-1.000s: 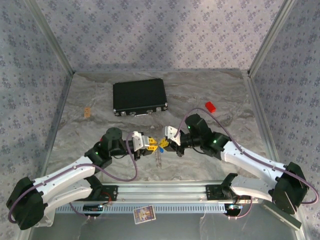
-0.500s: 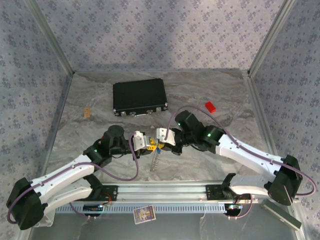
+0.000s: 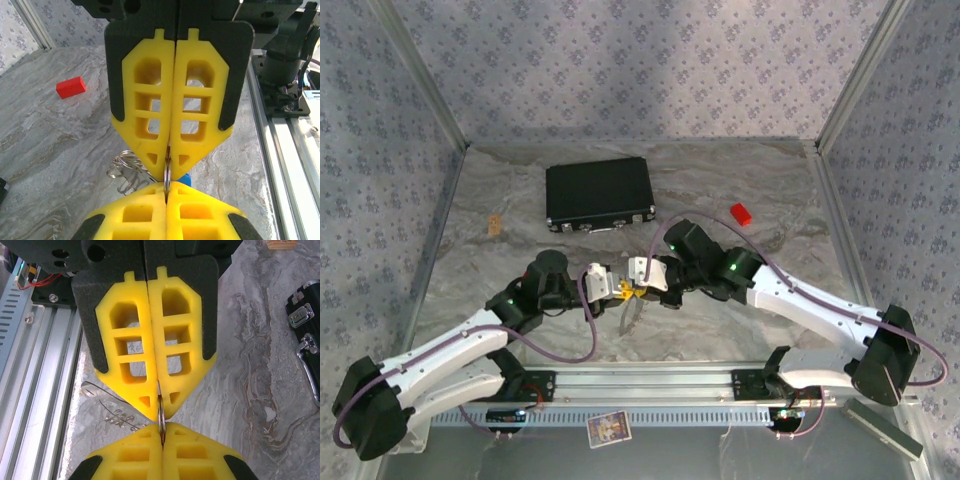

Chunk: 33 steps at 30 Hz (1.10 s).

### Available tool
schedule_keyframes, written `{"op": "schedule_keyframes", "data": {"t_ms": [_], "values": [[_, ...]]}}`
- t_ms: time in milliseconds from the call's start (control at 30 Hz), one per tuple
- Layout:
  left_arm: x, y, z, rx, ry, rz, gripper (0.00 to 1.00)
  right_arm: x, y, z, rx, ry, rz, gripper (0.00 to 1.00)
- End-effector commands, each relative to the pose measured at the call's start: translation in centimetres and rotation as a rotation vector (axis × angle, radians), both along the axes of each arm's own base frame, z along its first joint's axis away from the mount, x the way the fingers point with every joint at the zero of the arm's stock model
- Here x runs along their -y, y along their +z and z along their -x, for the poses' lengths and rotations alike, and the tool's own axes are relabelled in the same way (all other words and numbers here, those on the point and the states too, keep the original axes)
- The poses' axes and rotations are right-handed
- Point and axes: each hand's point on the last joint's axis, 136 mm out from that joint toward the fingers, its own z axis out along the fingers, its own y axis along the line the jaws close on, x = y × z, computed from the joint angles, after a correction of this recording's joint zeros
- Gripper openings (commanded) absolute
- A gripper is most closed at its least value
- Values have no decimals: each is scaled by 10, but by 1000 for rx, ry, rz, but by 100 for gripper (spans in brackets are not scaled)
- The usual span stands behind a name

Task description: Put the keys on the keyring

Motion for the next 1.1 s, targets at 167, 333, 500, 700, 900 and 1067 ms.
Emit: {"op": "schedule_keyframes", "data": {"t_ms": [167, 333, 500, 700, 900, 1067], "values": [[3, 21, 5, 39, -23, 80, 0, 16, 10, -2, -15, -70, -121, 26], [3, 21, 5, 41, -26, 86, 0, 17, 10, -1, -36, -86, -143, 26], [4, 22, 6, 42, -31, 89, 0, 13, 10, -1, -39, -78, -160, 26], [4, 21, 7, 40, -37, 89, 0, 10, 8, -2, -47, -71, -157, 24], [4, 22, 7, 45, -40, 92, 0, 8, 7, -5, -46, -75, -153, 24], [3, 22, 8, 44, -41, 91, 0, 7, 7, -5, -49, -70, -153, 18]]}}
